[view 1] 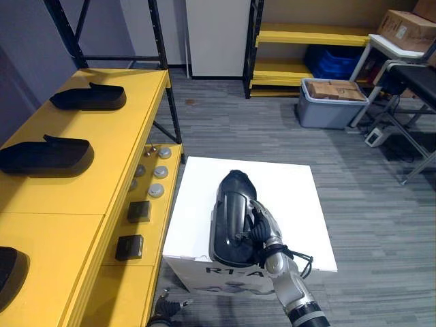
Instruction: Walk over and take plastic housings, then place them on the shelf
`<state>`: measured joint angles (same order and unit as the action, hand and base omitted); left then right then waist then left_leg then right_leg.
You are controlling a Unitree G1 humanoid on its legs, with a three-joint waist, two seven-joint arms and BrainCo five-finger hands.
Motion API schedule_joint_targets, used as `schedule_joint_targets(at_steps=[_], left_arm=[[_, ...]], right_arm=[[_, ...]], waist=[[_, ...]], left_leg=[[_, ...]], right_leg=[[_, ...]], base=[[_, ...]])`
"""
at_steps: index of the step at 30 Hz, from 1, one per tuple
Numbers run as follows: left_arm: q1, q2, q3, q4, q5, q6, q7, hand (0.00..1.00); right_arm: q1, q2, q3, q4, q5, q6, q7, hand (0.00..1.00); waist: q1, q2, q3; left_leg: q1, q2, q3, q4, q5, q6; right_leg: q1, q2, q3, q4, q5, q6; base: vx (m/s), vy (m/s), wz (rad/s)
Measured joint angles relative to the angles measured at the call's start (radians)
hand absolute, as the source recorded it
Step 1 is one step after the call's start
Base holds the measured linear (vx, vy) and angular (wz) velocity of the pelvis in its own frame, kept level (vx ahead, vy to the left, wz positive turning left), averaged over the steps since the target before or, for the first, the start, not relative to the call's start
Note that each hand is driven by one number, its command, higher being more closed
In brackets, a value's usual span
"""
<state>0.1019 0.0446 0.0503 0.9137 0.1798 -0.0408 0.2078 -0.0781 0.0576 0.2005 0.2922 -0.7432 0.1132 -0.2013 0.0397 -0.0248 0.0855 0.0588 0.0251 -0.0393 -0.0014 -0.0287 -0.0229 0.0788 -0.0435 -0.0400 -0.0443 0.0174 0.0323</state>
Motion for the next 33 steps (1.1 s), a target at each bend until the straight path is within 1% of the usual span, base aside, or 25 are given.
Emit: schedule_joint_targets(at_steps=[1, 2, 5, 11, 15, 19, 25, 30, 33], left_arm=[[0.000, 0.000, 0.000, 0.001, 0.000, 0.001, 0.001, 0.00], [0.000, 0.000, 0.000, 0.001, 0.000, 0.004, 0.001, 0.00], [-0.002, 0.000, 0.000, 0.005, 0.000, 0.009, 0.003, 0.00], [-0.012, 0.000, -0.003, 0.023, 0.000, 0.014, 0.001, 0.00], [-0.019, 0.000, -0.003, 0.035, 0.000, 0.015, -0.004, 0.00], [-0.020, 0.001, -0.002, 0.035, 0.000, 0.014, -0.015, 0.00], [-0.020, 0.005, -0.001, 0.034, 0.000, 0.014, -0.016, 0.00], [-0.015, 0.005, 0.003, 0.024, -0.002, 0.013, -0.015, 0.00], [0.005, 0.006, 0.008, -0.023, -0.005, 0.012, -0.014, 0.00]], right_arm=[[0.002, 0.000, -0.004, 0.000, 0.000, 0.003, -0.002, 0.00], [0.007, 0.000, -0.012, 0.005, 0.000, 0.007, -0.003, 1.00], [0.011, 0.001, -0.015, 0.010, 0.000, 0.010, -0.014, 1.00], [-0.009, -0.002, -0.061, 0.011, 0.017, 0.010, -0.016, 1.00], [-0.013, -0.005, -0.064, 0.011, 0.062, 0.007, -0.016, 1.00], [0.001, -0.001, -0.061, 0.011, 0.115, 0.003, 0.007, 1.00], [0.011, 0.002, -0.061, 0.004, 0.154, 0.002, 0.013, 1.00], [0.038, 0.001, -0.062, -0.058, 0.185, -0.002, 0.010, 1.00], [0.041, -0.004, -0.063, -0.120, 0.187, -0.006, 0.000, 1.00]], waist=[[-0.001, 0.000, 0.000], [-0.001, 0.000, 0.000], [-0.002, 0.000, 0.000], [-0.003, -0.002, -0.002], [-0.003, -0.004, -0.004], [-0.001, -0.006, -0.004], [-0.001, -0.007, -0.005], [0.000, -0.008, -0.005], [-0.001, -0.007, -0.005]], left_leg=[[0.001, 0.002, 0.001, -0.002, 0.001, -0.002], [0.003, 0.006, 0.001, -0.005, 0.003, -0.004], [0.017, 0.015, 0.002, -0.015, 0.005, -0.010], [0.032, 0.024, 0.002, -0.023, 0.000, -0.017], [0.035, 0.023, 0.001, -0.021, -0.002, -0.021], [0.035, 0.022, -0.001, -0.009, -0.007, -0.028], [0.035, 0.022, -0.009, 0.000, -0.010, -0.032], [0.033, 0.022, -0.014, 0.000, -0.009, -0.032], [0.032, 0.022, -0.013, -0.002, -0.009, -0.032]], right_leg=[[0.000, 0.002, 0.000, -0.001, 0.000, 0.000], [0.002, 0.005, 0.000, -0.002, 0.000, 0.000], [0.011, 0.014, -0.001, -0.007, 0.000, 0.000], [0.028, 0.023, -0.003, -0.019, -0.001, 0.000], [0.032, 0.021, -0.004, -0.020, -0.003, 0.002], [0.038, 0.019, -0.005, -0.018, -0.004, 0.003], [0.043, 0.019, -0.010, -0.014, -0.004, 0.003], [0.043, 0.019, -0.016, -0.014, -0.004, 0.003], [0.040, 0.020, -0.014, -0.015, -0.004, 0.003]], base=[[0.00, 0.000, 0.00], [0.00, 0.000, 0.00], [0.04, -0.034, -0.01], [0.06, -0.016, 0.00], [0.03, 0.009, 0.00], [0.00, 0.000, 0.00], [-0.02, 0.004, 0.03], [0.00, 0.003, 0.03], [0.01, 0.004, -0.01]])
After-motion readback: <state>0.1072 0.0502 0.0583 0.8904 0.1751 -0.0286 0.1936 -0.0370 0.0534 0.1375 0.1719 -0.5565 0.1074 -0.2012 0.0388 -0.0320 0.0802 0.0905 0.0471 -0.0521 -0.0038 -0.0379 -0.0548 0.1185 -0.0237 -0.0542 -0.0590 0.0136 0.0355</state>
